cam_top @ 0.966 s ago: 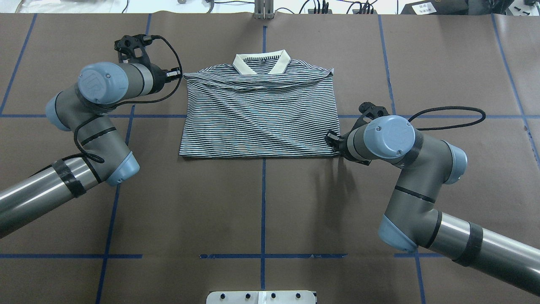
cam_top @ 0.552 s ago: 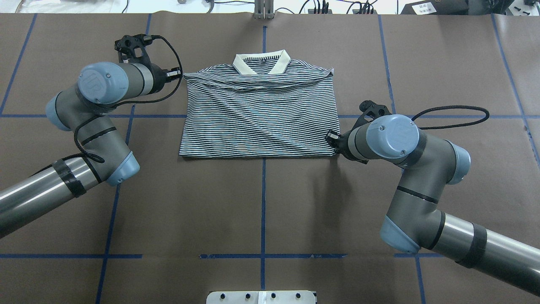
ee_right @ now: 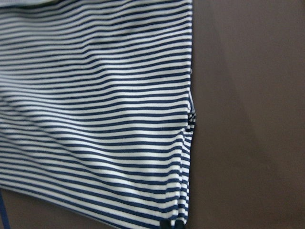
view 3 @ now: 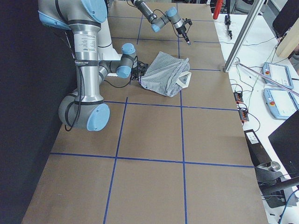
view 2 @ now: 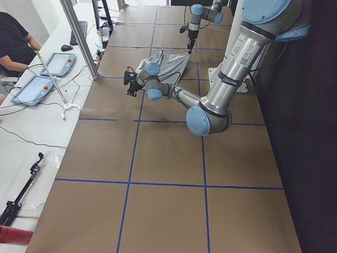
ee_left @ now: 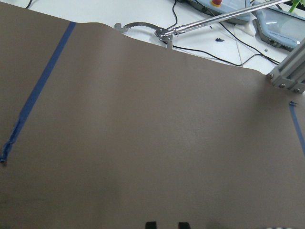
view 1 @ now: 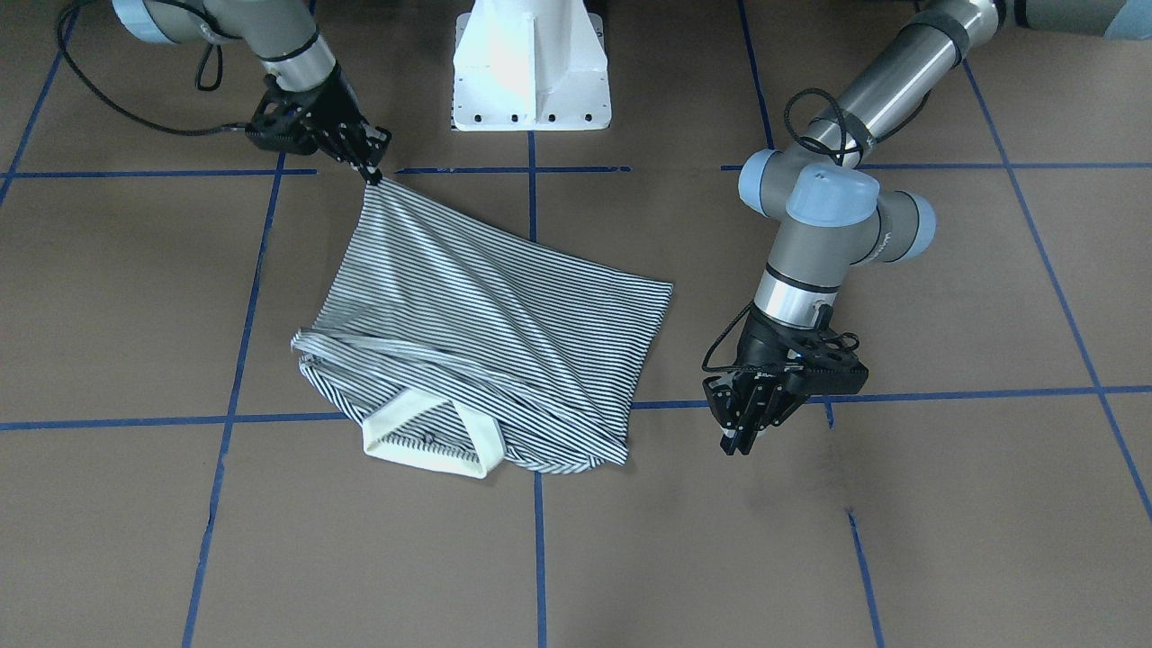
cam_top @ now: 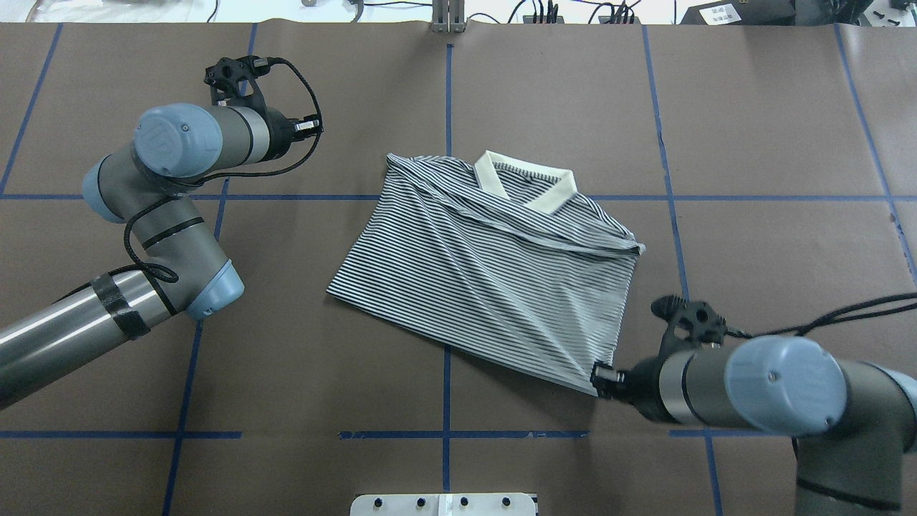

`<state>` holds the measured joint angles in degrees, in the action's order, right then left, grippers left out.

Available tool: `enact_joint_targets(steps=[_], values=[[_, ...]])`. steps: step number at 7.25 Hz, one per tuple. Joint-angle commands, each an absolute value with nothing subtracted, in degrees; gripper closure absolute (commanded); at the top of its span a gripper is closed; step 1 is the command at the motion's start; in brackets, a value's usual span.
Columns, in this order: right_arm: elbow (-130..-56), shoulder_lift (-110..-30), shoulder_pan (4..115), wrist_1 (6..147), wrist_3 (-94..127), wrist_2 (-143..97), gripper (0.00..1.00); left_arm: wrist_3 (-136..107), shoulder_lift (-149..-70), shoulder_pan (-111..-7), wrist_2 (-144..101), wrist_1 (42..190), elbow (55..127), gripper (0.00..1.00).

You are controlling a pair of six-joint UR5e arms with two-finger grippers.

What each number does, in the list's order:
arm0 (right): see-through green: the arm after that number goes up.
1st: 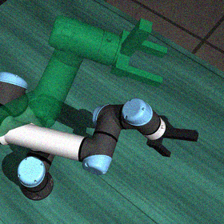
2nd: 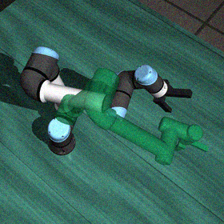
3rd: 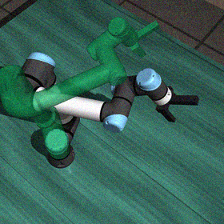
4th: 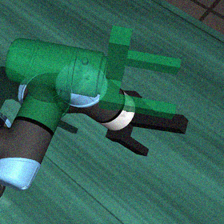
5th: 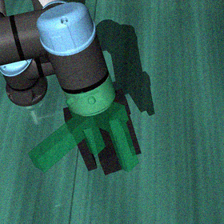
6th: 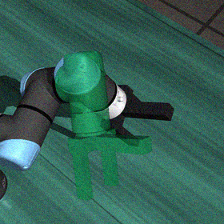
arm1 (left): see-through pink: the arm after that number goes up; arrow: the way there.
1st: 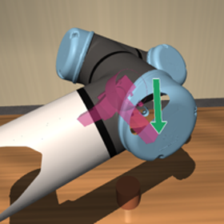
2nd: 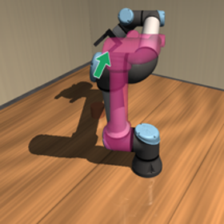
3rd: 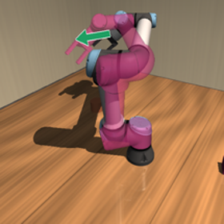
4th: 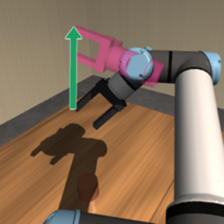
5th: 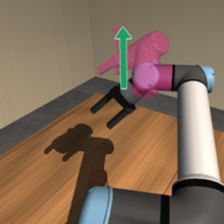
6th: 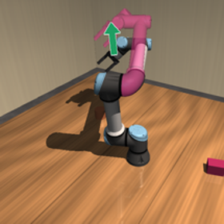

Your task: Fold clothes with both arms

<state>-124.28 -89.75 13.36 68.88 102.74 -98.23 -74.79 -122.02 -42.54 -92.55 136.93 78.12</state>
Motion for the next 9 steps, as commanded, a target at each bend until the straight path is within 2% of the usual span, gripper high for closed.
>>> enact_joint_targets(steps=[1, 2, 3, 5, 7, 8, 9], values=[[-128.8, -93.4, 0.0, 68.8, 108.3, -98.2, 1.00, -79.3, -121.9, -42.3, -101.4, 136.6, 82.1, 0.72], [-129.0, -93.9, -2.6, 68.9, 108.3, -97.9, 1.00, -81.8, -121.0, -42.2, -103.5, 136.6, 83.5, 0.72], [-128.9, -96.2, -3.4, 68.9, 109.3, -97.2, 0.01, -82.3, -119.1, -41.9, -104.9, 136.5, 86.6, 0.72], [-131.8, -96.4, 0.6, 68.9, 109.5, -97.1, 0.00, -86.1, -115.5, -40.6, -106.7, 136.3, 91.4, 0.68], [-133.0, -93.9, 12.0, 68.9, 109.5, -96.9, 0.00, -91.6, -112.9, -33.0, -105.9, 120.9, 101.9, 0.64], [-132.5, -92.9, 17.3, 68.9, 109.5, -97.0, 0.00, -94.9, -113.0, -29.0, -104.0, 114.1, 105.1, 0.57], [-130.9, -91.9, 22.4, 68.9, 109.2, -96.9, 0.00, -96.7, -112.9, -24.2, -98.9, 110.3, 106.5, 0.57]])
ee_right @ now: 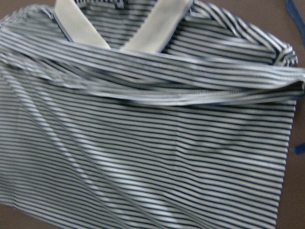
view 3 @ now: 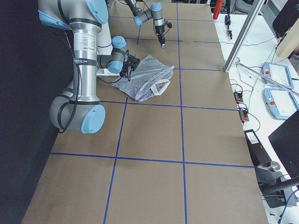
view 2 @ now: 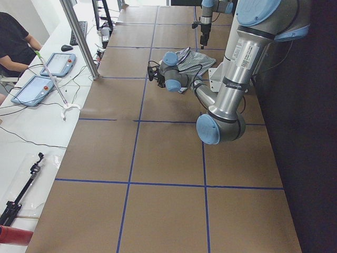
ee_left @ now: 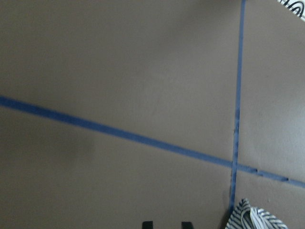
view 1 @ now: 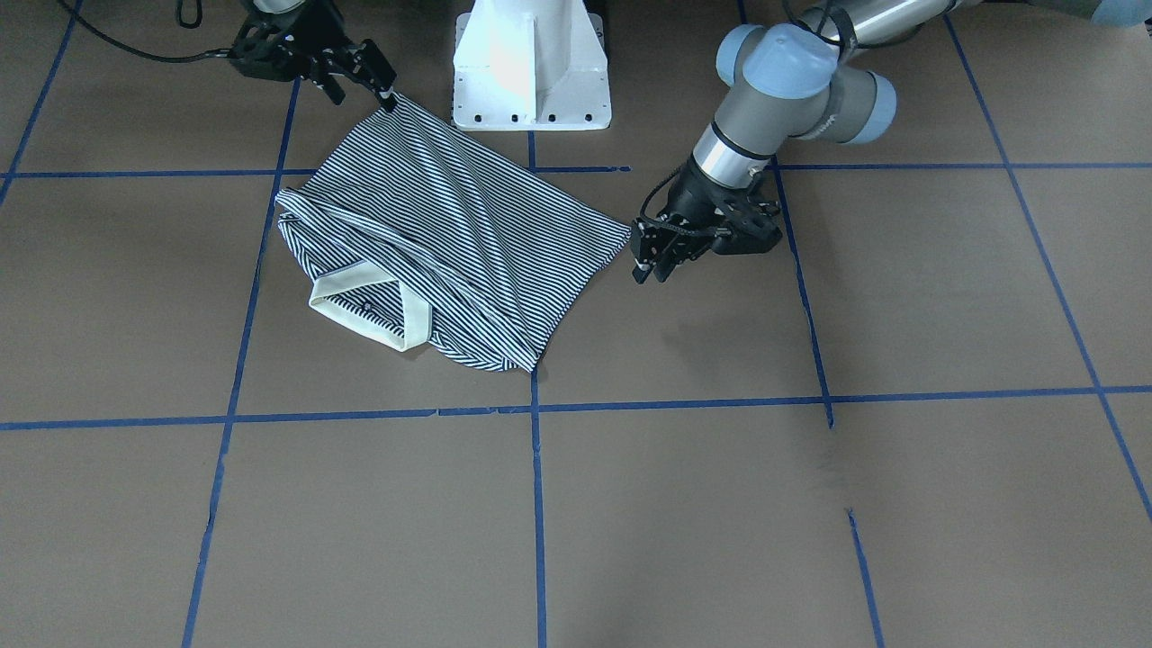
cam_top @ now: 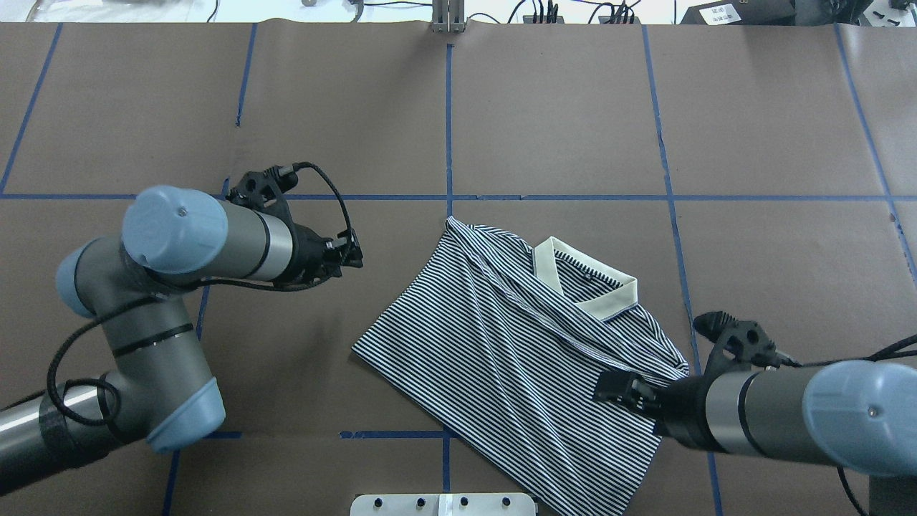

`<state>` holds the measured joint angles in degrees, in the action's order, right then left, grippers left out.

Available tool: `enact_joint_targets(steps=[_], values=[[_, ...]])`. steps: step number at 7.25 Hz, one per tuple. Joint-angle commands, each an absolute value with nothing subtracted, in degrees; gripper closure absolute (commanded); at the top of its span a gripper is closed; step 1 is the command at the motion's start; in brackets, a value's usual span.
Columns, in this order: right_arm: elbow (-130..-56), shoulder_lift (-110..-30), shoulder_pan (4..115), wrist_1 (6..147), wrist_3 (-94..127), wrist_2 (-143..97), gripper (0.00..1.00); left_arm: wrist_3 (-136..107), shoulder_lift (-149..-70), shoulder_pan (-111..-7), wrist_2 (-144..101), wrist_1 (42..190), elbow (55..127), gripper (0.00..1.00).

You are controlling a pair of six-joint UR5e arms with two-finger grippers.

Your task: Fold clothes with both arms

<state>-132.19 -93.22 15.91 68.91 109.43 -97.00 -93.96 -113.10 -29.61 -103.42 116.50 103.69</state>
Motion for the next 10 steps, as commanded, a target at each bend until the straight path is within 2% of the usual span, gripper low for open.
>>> enact_joint_targets(steps=[1, 6, 7, 8, 10], values=[[-130.2, -91.5, 24.4, 68.9, 109.0, -96.9, 0.00, -98.2, -112.8, -20.7, -96.4, 109.9, 105.5, 0.55], [-127.2, -91.0, 24.8, 68.8, 108.9, -96.4, 0.00, -98.5, -112.7, -18.6, -95.9, 108.7, 103.7, 0.49], [-126.9, -90.9, 24.7, 68.8, 108.9, -96.3, 0.00, -98.5, -112.8, -18.6, -95.5, 107.7, 103.8, 0.49], [-126.9, -90.6, 24.7, 68.8, 108.9, -96.3, 0.00, -98.5, -112.9, -18.5, -95.2, 107.5, 103.8, 0.53], [-126.5, -90.5, 24.7, 68.8, 108.9, -96.3, 0.00, -99.7, -113.1, -18.6, -95.2, 107.5, 104.5, 1.00]])
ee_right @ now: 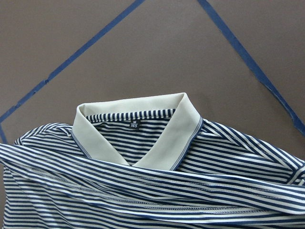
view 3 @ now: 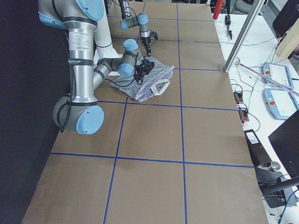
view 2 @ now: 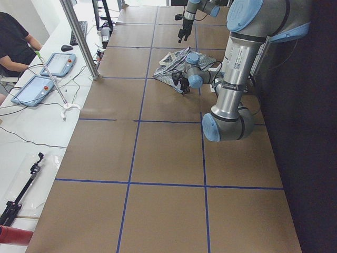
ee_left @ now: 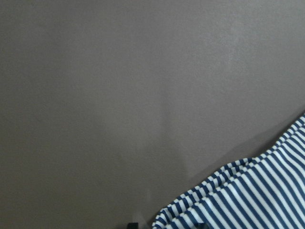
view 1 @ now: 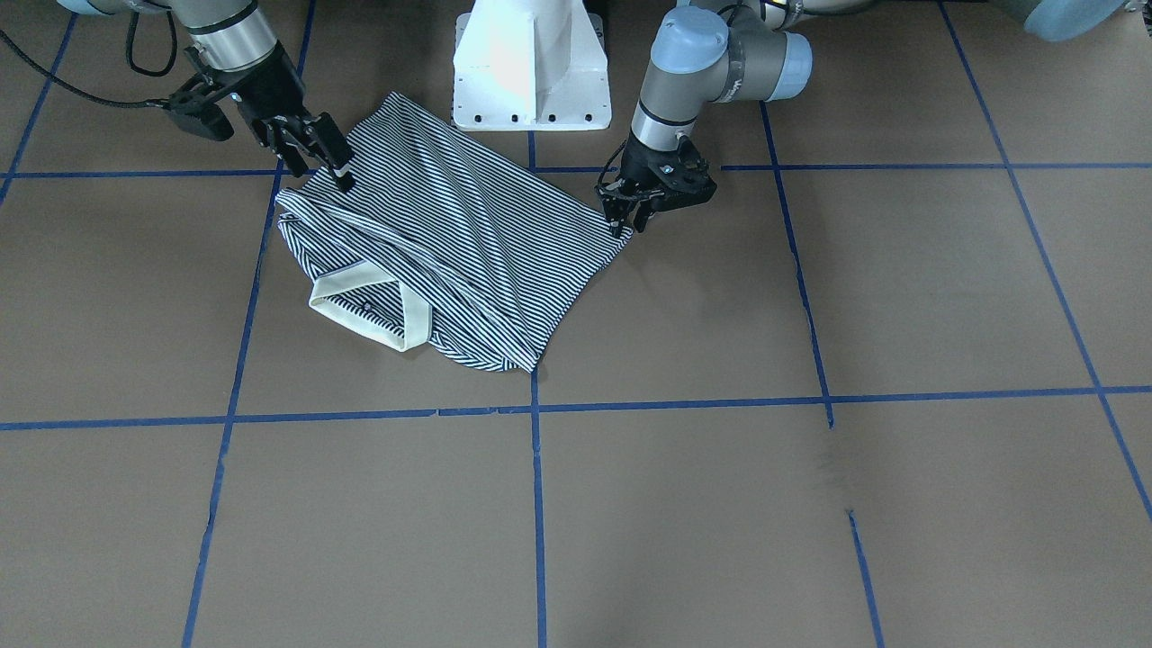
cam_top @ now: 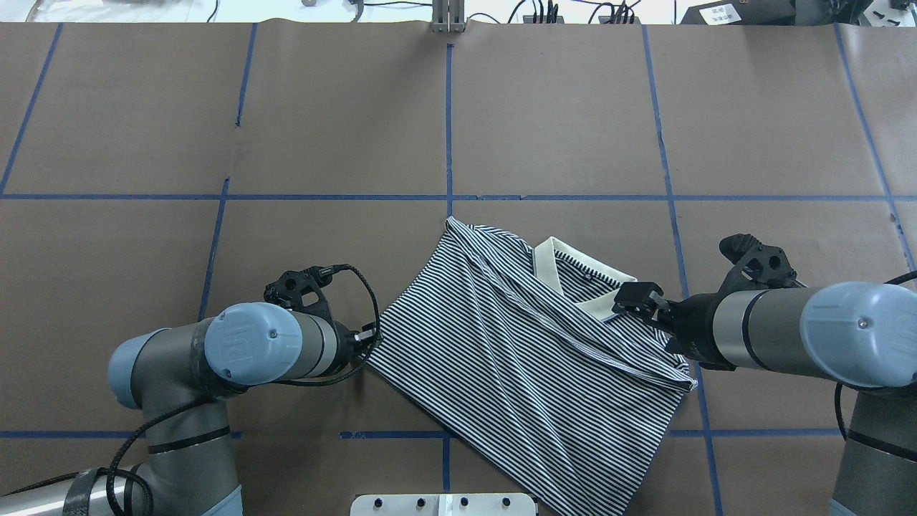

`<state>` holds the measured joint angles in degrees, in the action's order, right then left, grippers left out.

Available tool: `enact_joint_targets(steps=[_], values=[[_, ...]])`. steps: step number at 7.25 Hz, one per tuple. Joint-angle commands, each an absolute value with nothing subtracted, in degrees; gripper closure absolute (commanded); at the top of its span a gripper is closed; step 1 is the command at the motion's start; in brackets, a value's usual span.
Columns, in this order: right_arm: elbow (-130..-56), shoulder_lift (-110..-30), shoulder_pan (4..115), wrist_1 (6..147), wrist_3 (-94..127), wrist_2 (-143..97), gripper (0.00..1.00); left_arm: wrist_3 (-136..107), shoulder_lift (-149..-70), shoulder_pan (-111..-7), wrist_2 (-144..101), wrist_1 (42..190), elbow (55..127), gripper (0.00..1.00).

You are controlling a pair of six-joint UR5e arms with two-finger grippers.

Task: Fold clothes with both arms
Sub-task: 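Push the shirt's side with the left gripper while the right gripper holds the collar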

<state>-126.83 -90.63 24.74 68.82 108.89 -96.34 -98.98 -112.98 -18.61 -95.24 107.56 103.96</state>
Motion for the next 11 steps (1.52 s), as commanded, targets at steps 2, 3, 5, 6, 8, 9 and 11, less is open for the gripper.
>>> enact_joint_targets(steps=[2, 3, 5, 6, 8, 9, 11], values=[[-125.7, -89.6, 24.6, 68.8, 108.9, -96.2, 0.00, -98.8, -112.9, -19.9, -95.3, 107.5, 105.2, 1.00], [-125.7, -89.6, 24.7, 68.7, 108.9, -96.1, 0.00, -95.4, -112.8, -22.4, -95.3, 107.4, 105.3, 1.00], [-125.9, -89.6, 25.0, 68.2, 108.9, -96.3, 0.00, -83.3, -113.0, -29.5, -95.4, 108.1, 102.4, 1.00], [-126.0, -89.6, 25.0, 68.1, 108.9, -96.4, 0.00, -78.1, -117.4, -35.4, -95.6, 108.6, 98.8, 1.00], [-126.1, -89.6, 25.0, 68.1, 109.2, -96.1, 0.00, -76.2, -130.2, -41.8, -95.9, 120.0, 77.3, 1.00], [-126.0, -89.6, 25.0, 68.1, 109.2, -96.0, 0.00, -75.6, -134.2, -43.5, -95.9, 128.2, 67.2, 1.00], [-125.9, -88.3, 25.0, 68.1, 109.1, -93.1, 0.00, -75.1, -139.6, -44.4, -95.8, 131.2, 58.2, 0.97]])
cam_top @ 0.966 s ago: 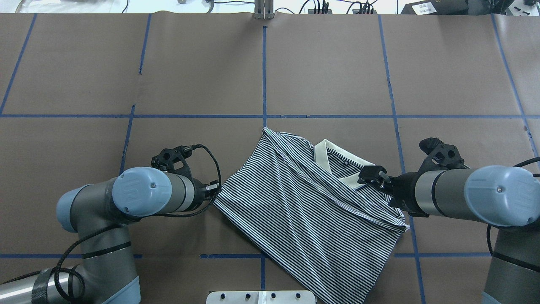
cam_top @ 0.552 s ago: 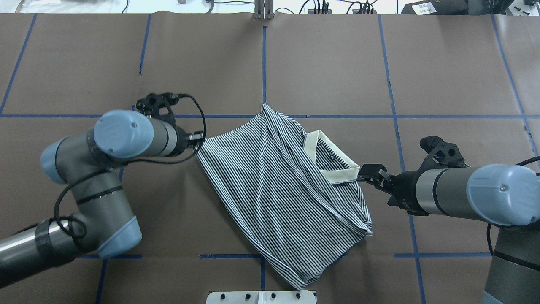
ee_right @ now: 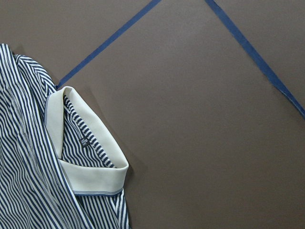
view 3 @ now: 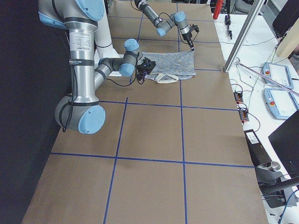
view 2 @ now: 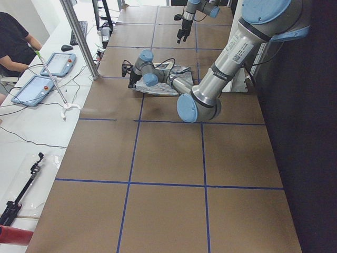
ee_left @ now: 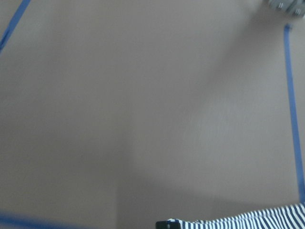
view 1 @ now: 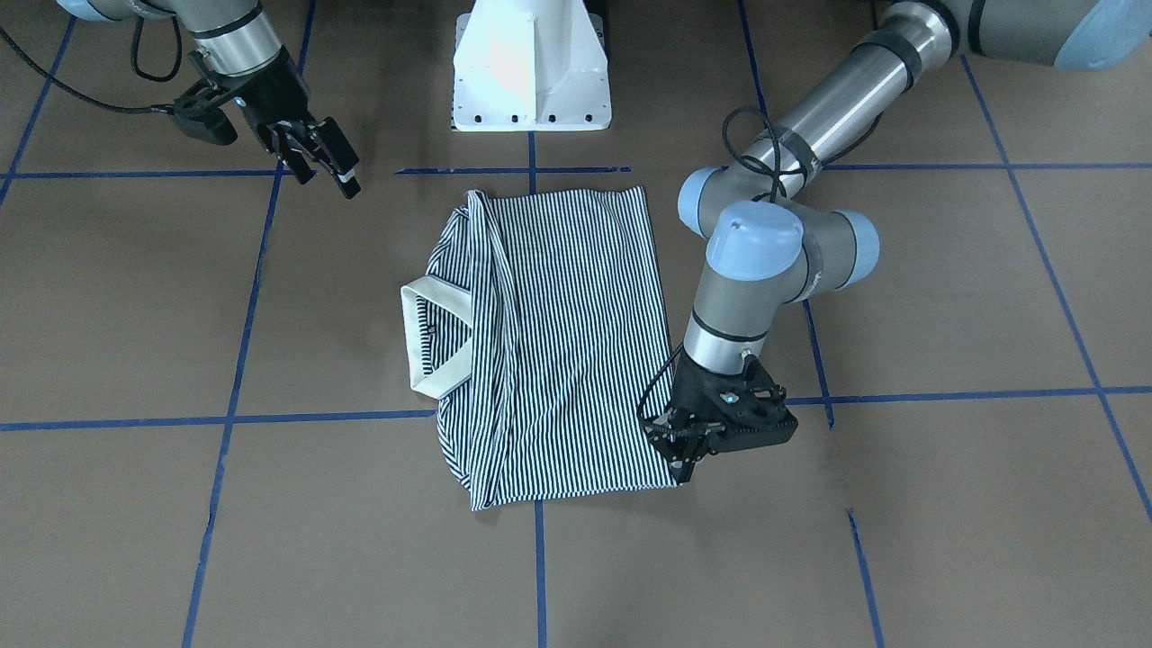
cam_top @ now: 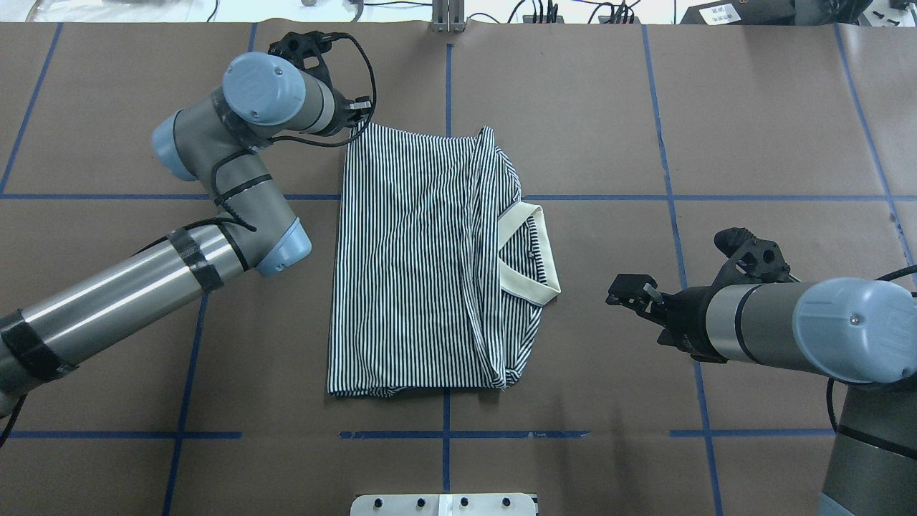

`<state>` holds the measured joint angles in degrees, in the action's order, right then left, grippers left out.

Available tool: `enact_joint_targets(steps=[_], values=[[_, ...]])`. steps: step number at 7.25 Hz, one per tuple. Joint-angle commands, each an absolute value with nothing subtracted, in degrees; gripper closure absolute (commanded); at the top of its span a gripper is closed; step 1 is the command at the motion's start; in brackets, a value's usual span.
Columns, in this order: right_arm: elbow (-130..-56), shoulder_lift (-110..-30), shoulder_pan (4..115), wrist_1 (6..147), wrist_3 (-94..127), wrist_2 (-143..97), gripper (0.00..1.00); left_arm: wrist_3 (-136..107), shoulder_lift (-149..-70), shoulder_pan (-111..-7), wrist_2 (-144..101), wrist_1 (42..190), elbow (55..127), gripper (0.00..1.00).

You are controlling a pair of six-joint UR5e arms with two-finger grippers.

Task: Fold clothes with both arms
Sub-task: 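Release the shirt and move the right gripper toward the collar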

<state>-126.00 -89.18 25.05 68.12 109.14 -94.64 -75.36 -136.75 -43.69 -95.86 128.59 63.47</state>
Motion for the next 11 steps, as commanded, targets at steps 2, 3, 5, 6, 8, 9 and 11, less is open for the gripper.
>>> enact_joint_targets(steps=[2, 3, 5, 6, 8, 9, 11], values=[[-122.4, -80.9, 24.6, 69.1, 109.0, -93.1, 0.00, -75.1, -131.4, -44.5, -96.0, 132.6, 67.3, 0.64], [-118.6, -75.6, 24.5, 72.2, 108.9, -93.3, 0.00, -75.1, -122.0, -44.4, -97.1, 132.4, 79.9, 0.64], [-111.7, -64.1, 19.7, 83.9, 105.5, -93.3, 0.00, -76.3, -117.8, -44.3, -102.4, 131.8, 85.7, 0.62], [-110.7, -60.4, 17.4, 90.3, 97.3, -93.3, 0.00, -76.3, -117.6, -44.2, -102.4, 131.8, 85.6, 0.62], [-105.9, -55.6, 16.2, 94.6, 88.3, -93.5, 0.00, -76.4, -117.2, -44.1, -102.4, 131.8, 85.7, 0.61], [-101.6, -52.9, 16.2, 94.7, 84.4, -93.5, 0.00, -76.5, -117.2, -43.9, -102.4, 131.8, 85.6, 0.61], [-99.1, -52.1, 16.1, 96.2, 76.8, -93.6, 0.00, -77.6, -117.2, -43.8, -102.5, 131.8, 85.7, 0.61]])
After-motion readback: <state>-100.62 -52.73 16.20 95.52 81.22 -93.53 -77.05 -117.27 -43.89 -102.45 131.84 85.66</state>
